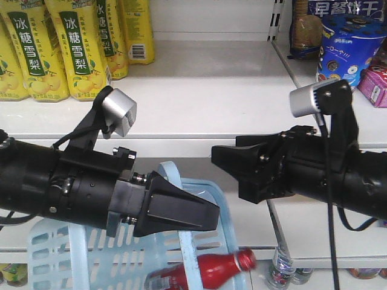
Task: Place coke in basket with both arms
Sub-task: 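Lower the bottle into the basket and open the right gripper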
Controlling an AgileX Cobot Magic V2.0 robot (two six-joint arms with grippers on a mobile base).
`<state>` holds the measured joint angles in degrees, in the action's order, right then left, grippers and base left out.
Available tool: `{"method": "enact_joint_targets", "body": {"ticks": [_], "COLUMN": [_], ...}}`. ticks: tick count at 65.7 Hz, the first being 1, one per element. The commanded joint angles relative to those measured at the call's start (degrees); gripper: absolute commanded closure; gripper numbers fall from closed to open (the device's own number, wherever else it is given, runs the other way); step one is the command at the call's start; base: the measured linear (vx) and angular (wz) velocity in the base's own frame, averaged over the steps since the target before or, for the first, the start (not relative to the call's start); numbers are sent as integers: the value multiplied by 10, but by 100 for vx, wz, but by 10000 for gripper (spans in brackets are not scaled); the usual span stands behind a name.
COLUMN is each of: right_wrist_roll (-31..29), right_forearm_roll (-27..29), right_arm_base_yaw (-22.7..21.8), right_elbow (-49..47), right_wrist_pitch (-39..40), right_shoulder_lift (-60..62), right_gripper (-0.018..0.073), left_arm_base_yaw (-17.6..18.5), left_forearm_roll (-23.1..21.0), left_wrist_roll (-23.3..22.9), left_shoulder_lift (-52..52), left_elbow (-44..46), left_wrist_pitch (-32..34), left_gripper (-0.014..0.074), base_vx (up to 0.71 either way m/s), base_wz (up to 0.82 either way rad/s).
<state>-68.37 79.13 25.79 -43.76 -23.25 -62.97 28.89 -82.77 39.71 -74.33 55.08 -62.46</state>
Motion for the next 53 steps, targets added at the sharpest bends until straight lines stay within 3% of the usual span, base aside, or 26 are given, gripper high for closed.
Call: {"method": "enact_joint_targets", "body": {"ticks": [1,7,19,26,40,53], "right_wrist_roll": [36,89,211,252,298,310], "right_forearm_roll": [-46,-111,-229,-263,-261,-177], "right_arm_base_yaw": [-2,-2,-2,-2,-2,-2], "right_elbow": [-19,-19,38,112,286,380], "right_wrist_pitch": [5,-3,25,67,215,267], "right_shoulder_lift": [49,83,167,229,337,384], "right_gripper": [405,575,564,564,564,564], "left_arm_base_yaw": [2,2,2,2,2,2], "left_forearm_roll": [-69,-70,-70,-70,-70,-70], "left_wrist_roll": [9,9,9,9,9,9], "left_shoulder_lift": [22,22,22,22,22,22], "left_elbow": [20,20,20,20,20,20], "left_wrist_pitch": [-12,-12,-12,-12,-12,-12], "left_gripper": [602,602,602,602,602,602], "base_vx": [0,0,0,0,0,0], "base_wz": [0,0,0,0,0,0]}}
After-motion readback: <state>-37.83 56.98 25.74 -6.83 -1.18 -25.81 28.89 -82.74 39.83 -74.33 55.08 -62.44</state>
